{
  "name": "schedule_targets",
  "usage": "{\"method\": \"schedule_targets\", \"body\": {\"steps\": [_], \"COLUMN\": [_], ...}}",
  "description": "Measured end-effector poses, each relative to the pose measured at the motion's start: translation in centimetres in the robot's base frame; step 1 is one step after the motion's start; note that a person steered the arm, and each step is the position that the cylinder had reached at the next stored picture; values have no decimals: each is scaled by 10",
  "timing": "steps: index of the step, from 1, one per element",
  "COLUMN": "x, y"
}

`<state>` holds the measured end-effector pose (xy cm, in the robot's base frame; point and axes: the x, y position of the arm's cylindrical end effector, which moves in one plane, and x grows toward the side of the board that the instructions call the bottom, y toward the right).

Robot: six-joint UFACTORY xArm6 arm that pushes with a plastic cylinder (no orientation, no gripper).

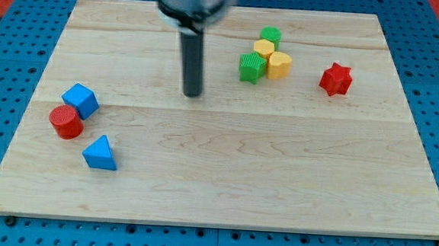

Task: Push the green circle towards top close to the red star

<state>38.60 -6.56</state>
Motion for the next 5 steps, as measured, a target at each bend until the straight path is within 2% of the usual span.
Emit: {"method": "schedule_targets", "body": {"steps": [1, 2, 5], "x": [-82, -108, -50], "y": [54, 103, 176]}}
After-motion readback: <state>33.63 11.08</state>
